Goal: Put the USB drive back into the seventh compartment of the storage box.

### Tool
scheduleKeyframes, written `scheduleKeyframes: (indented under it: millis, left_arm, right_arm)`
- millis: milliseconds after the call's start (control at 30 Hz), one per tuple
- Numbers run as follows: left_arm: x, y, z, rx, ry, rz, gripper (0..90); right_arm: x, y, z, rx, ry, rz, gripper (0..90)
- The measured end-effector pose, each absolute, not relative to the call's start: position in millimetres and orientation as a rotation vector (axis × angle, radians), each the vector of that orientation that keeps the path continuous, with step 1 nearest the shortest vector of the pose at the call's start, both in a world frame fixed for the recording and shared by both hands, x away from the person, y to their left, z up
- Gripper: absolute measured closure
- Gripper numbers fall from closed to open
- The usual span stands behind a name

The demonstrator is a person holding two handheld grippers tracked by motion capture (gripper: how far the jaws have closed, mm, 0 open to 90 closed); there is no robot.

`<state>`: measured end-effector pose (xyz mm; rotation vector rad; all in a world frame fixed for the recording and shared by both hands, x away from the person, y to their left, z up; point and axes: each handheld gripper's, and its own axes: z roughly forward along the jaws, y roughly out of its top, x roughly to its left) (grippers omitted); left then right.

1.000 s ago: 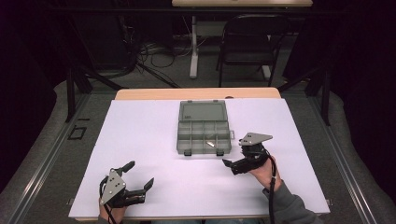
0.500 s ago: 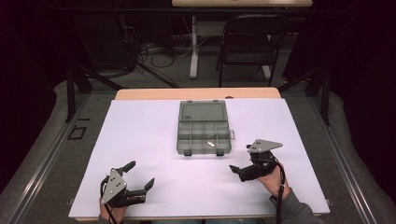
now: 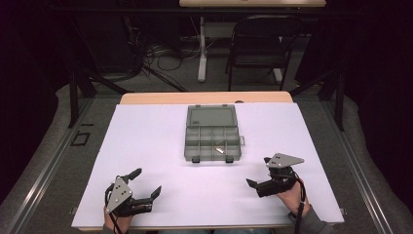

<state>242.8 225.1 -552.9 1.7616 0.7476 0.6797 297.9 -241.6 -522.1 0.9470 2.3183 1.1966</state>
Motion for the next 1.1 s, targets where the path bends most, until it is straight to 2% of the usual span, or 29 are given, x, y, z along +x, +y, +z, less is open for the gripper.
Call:
scheduleKeyframes:
  millis: [1100]
  left_arm:
    - [244,225,-554,1.775,0.746,0.670,11.1]
  right_arm:
    - [263,-284,-545,0.981,2.174,1.231,0.0]
